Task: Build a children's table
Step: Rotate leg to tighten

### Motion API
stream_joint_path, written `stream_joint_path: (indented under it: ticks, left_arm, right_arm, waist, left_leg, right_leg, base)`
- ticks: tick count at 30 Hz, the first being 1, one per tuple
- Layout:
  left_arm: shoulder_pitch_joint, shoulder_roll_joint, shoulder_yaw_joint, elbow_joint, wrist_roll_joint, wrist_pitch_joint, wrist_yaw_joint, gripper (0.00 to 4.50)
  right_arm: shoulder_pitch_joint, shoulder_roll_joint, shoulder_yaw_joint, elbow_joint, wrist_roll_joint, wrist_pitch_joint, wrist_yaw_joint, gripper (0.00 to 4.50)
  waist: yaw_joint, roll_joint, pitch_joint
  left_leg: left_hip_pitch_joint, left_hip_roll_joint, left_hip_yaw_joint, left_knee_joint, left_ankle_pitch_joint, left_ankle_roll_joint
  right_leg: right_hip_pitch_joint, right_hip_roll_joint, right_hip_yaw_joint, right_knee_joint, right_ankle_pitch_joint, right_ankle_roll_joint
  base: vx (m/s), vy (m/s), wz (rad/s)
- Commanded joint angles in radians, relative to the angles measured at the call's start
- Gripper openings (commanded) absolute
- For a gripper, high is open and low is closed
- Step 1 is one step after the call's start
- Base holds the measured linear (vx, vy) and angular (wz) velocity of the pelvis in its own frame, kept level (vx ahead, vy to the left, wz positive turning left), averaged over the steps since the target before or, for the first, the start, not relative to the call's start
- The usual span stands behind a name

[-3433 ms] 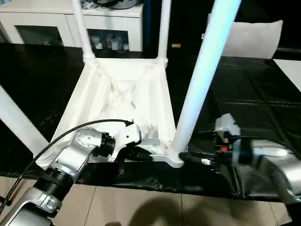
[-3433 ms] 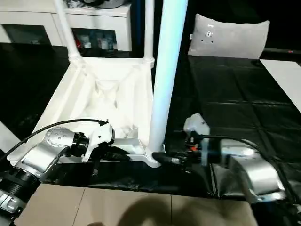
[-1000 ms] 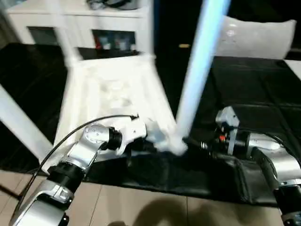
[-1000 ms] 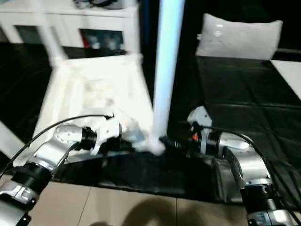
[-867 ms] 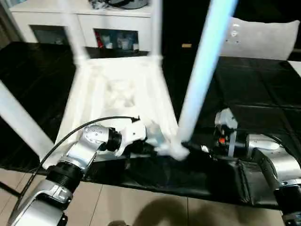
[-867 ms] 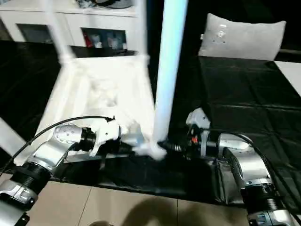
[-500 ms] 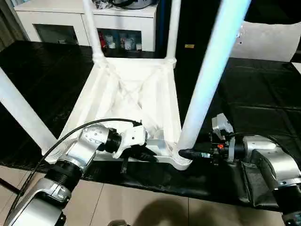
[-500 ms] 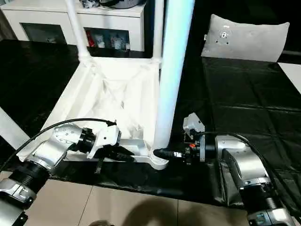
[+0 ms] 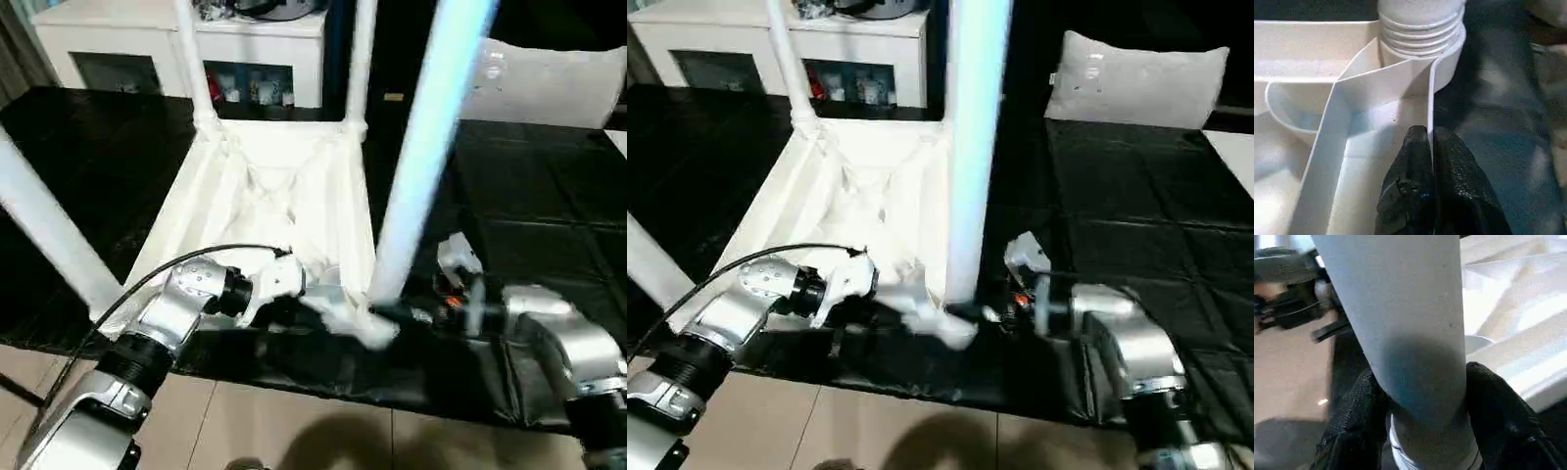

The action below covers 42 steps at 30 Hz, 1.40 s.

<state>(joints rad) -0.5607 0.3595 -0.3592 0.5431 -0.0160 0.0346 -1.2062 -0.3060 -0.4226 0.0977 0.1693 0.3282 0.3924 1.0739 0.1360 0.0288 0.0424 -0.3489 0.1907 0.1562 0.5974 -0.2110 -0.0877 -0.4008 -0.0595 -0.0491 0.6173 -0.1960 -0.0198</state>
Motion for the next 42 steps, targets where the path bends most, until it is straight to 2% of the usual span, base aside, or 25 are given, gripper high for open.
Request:
stream_joint_path:
  ticks: [1, 2, 3, 4, 5, 6, 7, 9, 12, 13, 14, 16, 18, 22, 23, 25, 26, 28, 31, 33, 36, 37, 38, 42]
  left_arm:
    - [-0.01, -0.059, 0.004, -0.019, 0.002, 0.059, 0.096, 0.0]
    - [-0.013, -0.115, 0.022, -0.038, 0.002, 0.13, 0.183, 0.0]
    - [-0.013, -0.115, 0.022, -0.038, 0.002, 0.13, 0.183, 0.0]
    - [-0.024, -0.174, 0.042, -0.039, 0.003, 0.188, 0.272, 0.0]
    - [-0.024, -0.174, 0.042, -0.039, 0.003, 0.188, 0.272, 0.0]
    - [-0.031, -0.198, 0.051, -0.034, 0.003, 0.206, 0.309, 0.0]
    - [-0.052, -0.248, 0.069, -0.001, 0.015, 0.217, 0.405, 0.0]
    - [-0.069, -0.286, 0.088, 0.026, 0.025, 0.216, 0.483, 0.0]
    - [-0.1, -0.343, 0.118, 0.063, 0.052, 0.203, 0.615, 0.0]
    - [-0.103, -0.358, 0.12, 0.061, 0.058, 0.201, 0.635, 0.0]
    - [-0.102, -0.359, 0.118, 0.059, 0.06, 0.2, 0.633, 0.0]
    - [-0.095, -0.357, 0.102, 0.043, 0.072, 0.197, 0.617, 0.0]
    - [-0.091, -0.353, 0.095, 0.038, 0.077, 0.198, 0.611, 0.0]
    - [-0.066, -0.287, 0.062, 0.031, 0.094, 0.153, 0.525, 0.0]
    - [-0.06, -0.27, 0.057, 0.031, 0.098, 0.147, 0.506, 0.0]
    - [-0.055, -0.249, 0.05, 0.033, 0.104, 0.133, 0.482, 0.0]
    - [-0.052, -0.237, 0.047, 0.034, 0.103, 0.126, 0.463, 0.0]
    - [-0.043, -0.19, 0.036, 0.032, 0.101, 0.099, 0.389, 0.0]
    - [-0.036, -0.151, 0.02, 0.029, 0.091, 0.054, 0.315, 0.0]
    - [-0.032, -0.124, 0.005, 0.025, 0.086, 0.027, 0.257, 0.0]
    - [-0.019, -0.074, -0.027, 0.007, 0.068, -0.029, 0.131, 0.0]
    - [-0.017, -0.054, -0.041, 0.005, 0.068, -0.053, 0.084, 0.0]
    - [-0.017, -0.048, -0.045, 0.006, 0.069, -0.06, 0.071, 0.0]
    - [-0.019, -0.003, -0.075, 0.015, 0.071, -0.114, -0.041, 0.0]
  right_arm:
    - [-0.012, 0.082, 0.027, 0.006, -0.011, 0.044, -0.114, 2.01]
    - [-0.044, 0.175, -0.008, 0.055, -0.043, 0.061, -0.289, 2.01]
    - [-0.044, 0.175, -0.008, 0.055, -0.043, 0.061, -0.289, 2.01]
    - [-0.073, 0.236, -0.027, 0.103, -0.081, 0.063, -0.418, 2.0]
    - [-0.073, 0.236, -0.027, 0.103, -0.081, 0.063, -0.418, 2.0]
    - [-0.085, 0.257, -0.037, 0.121, -0.092, 0.066, -0.47, 2.0]
    - [-0.117, 0.301, -0.07, 0.177, -0.108, 0.061, -0.597, 2.0]
    - [-0.141, 0.33, -0.094, 0.224, -0.125, 0.043, -0.683, 2.0]
    - [-0.164, 0.375, -0.133, 0.269, -0.139, -0.016, -0.743, 2.0]
    - [-0.164, 0.39, -0.146, 0.265, -0.135, -0.037, -0.755, 2.34]
    - [-0.163, 0.392, -0.148, 0.262, -0.133, -0.04, -0.755, 2.68]
    - [-0.152, 0.391, -0.154, 0.239, -0.126, -0.058, -0.742, 2.78]
    - [-0.147, 0.386, -0.154, 0.232, -0.125, -0.065, -0.736, 2.9]
    - [-0.111, 0.301, -0.161, 0.201, -0.115, -0.136, -0.627, 3.24]
    - [-0.103, 0.276, -0.16, 0.193, -0.113, -0.147, -0.588, 3.36]
    - [-0.092, 0.243, -0.157, 0.181, -0.108, -0.156, -0.535, 3.59]
    - [-0.087, 0.223, -0.154, 0.172, -0.104, -0.157, -0.504, 3.59]
    - [-0.064, 0.137, -0.13, 0.144, -0.094, -0.16, -0.371, 3.72]
    - [-0.047, 0.069, -0.107, 0.124, -0.089, -0.171, -0.264, 4.02]
    - [-0.04, 0.029, -0.092, 0.117, -0.083, -0.179, -0.193, 4.02]
    - [-0.033, -0.025, -0.073, 0.112, -0.066, -0.198, -0.065, 4.02]
    - [-0.034, -0.04, -0.067, 0.109, -0.051, -0.2, -0.008, 4.02]
    - [-0.034, -0.045, -0.062, 0.109, -0.047, -0.205, 0.007, 4.02]
    - [-0.036, -0.075, -0.026, 0.111, -0.027, -0.229, 0.121, 3.65]
  waist:
    - [-0.009, -0.008, -0.048]
    - [-0.019, -0.011, -0.048]
    - [-0.028, -0.011, -0.047]
    - [-0.039, -0.012, -0.048]
    - [-0.054, -0.01, -0.046]
    - [-0.056, -0.009, -0.047]
    - [-0.062, -0.01, -0.048]
    - [-0.068, -0.012, -0.049]
    - [-0.066, -0.01, -0.055]
    - [-0.062, -0.01, -0.061]
    - [-0.061, -0.009, -0.062]
    - [-0.057, -0.008, -0.063]
    - [-0.054, -0.008, -0.062]
    - [-0.046, -0.007, -0.057]
    - [-0.046, -0.011, -0.057]
    - [-0.044, -0.008, -0.055]
    - [-0.044, -0.009, -0.055]
    - [-0.045, -0.011, -0.055]
    - [-0.041, -0.012, -0.056]
    - [-0.044, -0.014, -0.056]
    - [-0.041, -0.017, -0.056]
    - [-0.039, -0.015, -0.056]
    - [-0.037, -0.012, -0.058]
    - [-0.021, -0.011, -0.056]
  left_leg:
    - [-0.006, 0.03, -0.001, -0.078, -0.152, 0.011]
    - [-0.008, 0.028, -0.005, -0.082, -0.163, -0.003]
    - [-0.009, 0.026, -0.004, -0.083, -0.17, -0.009]
    - [-0.01, 0.023, -0.009, -0.084, -0.185, -0.015]
    - [-0.012, 0.023, -0.009, -0.085, -0.183, -0.019]
    - [-0.009, 0.022, -0.009, -0.083, -0.189, -0.017]
    - [-0.007, 0.021, -0.007, -0.081, -0.185, -0.009]
    - [-0.006, 0.016, -0.004, -0.077, -0.172, -0.001]
    - [-0.01, 0.019, -0.003, -0.074, -0.13, 0.013]
    - [-0.014, 0.02, -0.003, -0.071, -0.079, 0.032]
    - [-0.014, 0.02, -0.002, -0.069, -0.065, 0.038]
    - [-0.015, 0.021, -0.002, -0.067, -0.034, 0.063]
    - [-0.014, 0.022, -0.001, -0.067, -0.041, 0.068]
    - [-0.01, 0.024, 0.001, -0.071, -0.09, 0.065]
    - [-0.012, 0.024, 0.001, -0.071, -0.098, 0.064]
    - [-0.012, 0.024, 0.0, -0.072, -0.112, 0.064]
    - [-0.011, 0.024, 0.0, -0.072, -0.116, 0.063]
    - [-0.012, 0.025, 0.001, -0.073, -0.118, 0.064]
    - [-0.014, 0.027, -0.001, -0.071, -0.106, 0.08]
    - [-0.014, 0.026, 0.0, -0.069, -0.098, 0.084]
    - [-0.014, 0.028, 0.001, -0.069, -0.107, 0.092]
    - [-0.014, 0.03, 0.001, -0.069, -0.106, 0.095]
    - [-0.009, 0.034, 0.002, -0.069, -0.103, 0.097]
    - [-0.006, 0.038, 0.004, -0.069, -0.111, 0.095]
  right_leg:
    - [0.052, -0.079, 0.043, -0.092, -0.336, -0.14]
    - [0.054, -0.079, 0.041, -0.092, -0.369, -0.126]
    - [0.051, -0.077, 0.04, -0.093, -0.382, -0.124]
    - [0.055, -0.079, 0.036, -0.099, -0.424, -0.11]
    - [0.052, -0.077, 0.036, -0.1, -0.423, -0.11]
    - [0.051, -0.076, 0.036, -0.103, -0.428, -0.108]
    - [0.049, -0.075, 0.039, -0.103, -0.411, -0.112]
    - [0.046, -0.072, 0.04, -0.105, -0.392, -0.119]
    - [0.051, -0.07, 0.041, -0.097, -0.291, -0.137]
    - [0.058, -0.071, 0.042, -0.085, -0.169, -0.16]
    - [0.058, -0.069, 0.042, -0.081, -0.132, -0.17]
    - [0.061, -0.07, 0.042, -0.072, -0.036, -0.199]
    - [0.062, -0.071, 0.042, -0.073, -0.029, -0.207]
    - [0.061, -0.074, 0.044, -0.081, -0.105, -0.194]
    - [0.063, -0.073, 0.044, -0.083, -0.123, -0.186]
    - [0.062, -0.074, 0.043, -0.086, -0.155, -0.178]
    - [0.061, -0.075, 0.043, -0.088, -0.176, -0.171]
    - [0.061, -0.074, 0.043, -0.088, -0.189, -0.169]
    - [0.064, -0.075, 0.043, -0.085, -0.163, -0.172]
    - [0.062, -0.073, 0.041, -0.082, -0.142, -0.184]
    - [0.062, -0.076, 0.041, -0.083, -0.161, -0.193]
    - [0.061, -0.076, 0.041, -0.082, -0.159, -0.197]
    - [0.057, -0.075, 0.041, -0.08, -0.145, -0.205]
    - [0.054, -0.076, 0.04, -0.078, -0.141, -0.217]
  base:
    - [0.0, 0.0, 0.0]
    - [0.0, 0.0, 0.0]
    - [0.0, 0.0, 0.0]
    - [0.0, 0.0, 0.0]
    - [0.0, 0.0, 0.0]
    - [0.0, 0.0, 0.0]
    - [0.0, 0.0, 0.0]
    - [0.0, 0.0, 0.0]
    - [0.0, 0.0, 0.0]
    - [0.0, 0.0, 0.0]
    - [0.0, 0.0, 0.0]
    - [0.0, 0.0, 0.0]
    - [0.0, 0.0, 0.0]
    - [0.0, 0.0, 0.0]
    - [0.0, 0.0, 0.0]
    - [0.0, 0.0, 0.0]
    - [0.0, 0.0, 0.0]
    - [0.0, 0.0, 0.0]
    - [0.0, 0.0, 0.0]
    - [0.0, 0.0, 0.0]
    - [0.0, 0.0, 0.0]
    - [0.0, 0.0, 0.0]
    - [0.0, 0.0, 0.0]
    - [0.0, 0.0, 0.0]
